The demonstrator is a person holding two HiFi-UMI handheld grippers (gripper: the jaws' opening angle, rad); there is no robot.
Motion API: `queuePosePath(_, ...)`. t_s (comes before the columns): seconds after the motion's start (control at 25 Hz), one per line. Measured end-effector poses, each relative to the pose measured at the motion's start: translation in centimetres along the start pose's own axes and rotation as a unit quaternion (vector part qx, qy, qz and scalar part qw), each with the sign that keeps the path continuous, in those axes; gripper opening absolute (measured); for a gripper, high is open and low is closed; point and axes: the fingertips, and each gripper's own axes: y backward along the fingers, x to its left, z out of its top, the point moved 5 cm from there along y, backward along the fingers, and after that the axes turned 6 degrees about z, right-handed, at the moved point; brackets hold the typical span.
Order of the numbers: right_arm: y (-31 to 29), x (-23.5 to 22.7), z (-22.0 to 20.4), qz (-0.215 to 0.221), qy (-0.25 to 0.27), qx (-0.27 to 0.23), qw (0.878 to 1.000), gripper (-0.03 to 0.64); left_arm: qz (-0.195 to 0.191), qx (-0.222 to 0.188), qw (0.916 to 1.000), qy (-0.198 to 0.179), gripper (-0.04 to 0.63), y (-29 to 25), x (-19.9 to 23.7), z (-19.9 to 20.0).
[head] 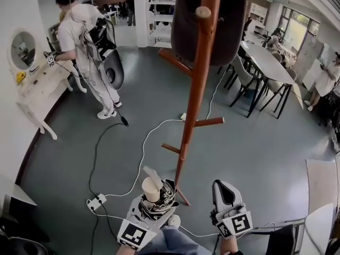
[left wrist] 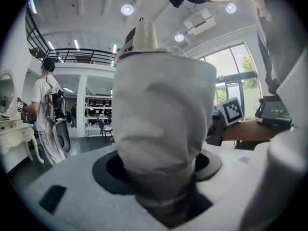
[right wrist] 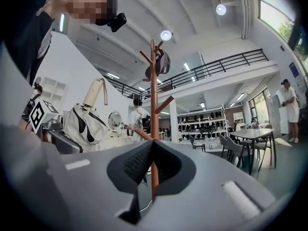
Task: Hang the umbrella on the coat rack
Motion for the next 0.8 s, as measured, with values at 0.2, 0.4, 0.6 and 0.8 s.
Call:
queuePosePath(0.2,-2.0,-1.7,0.2,0.002,-0.001,-0.001,1.000,0.003,-0.014,0.019,0.9997,0.012,0.301,-2.0,0.4,-0.6)
queuePosePath(0.4,-3.6,-2.5,1.0,-0.009,0.003,-0.005,1.000,0.003,-0.019,0.035,0.9992,0.002,0.301,-3.6,1.3,-1.3)
queuePosePath(0.6,-4.0,-2.7,0.9,-0.013,0.007,0.003,1.000,0.004,-0.045,0.047,0.9978,0.009,0.301,-5.3,1.0,-2.4)
queuePosePath(0.8,-3.5,-3.3,0.9,-0.022,0.005,0.010,1.000,0.004,-0.071,0.057,0.9958,0.006,0.301,-6.5,-0.4,-3.2)
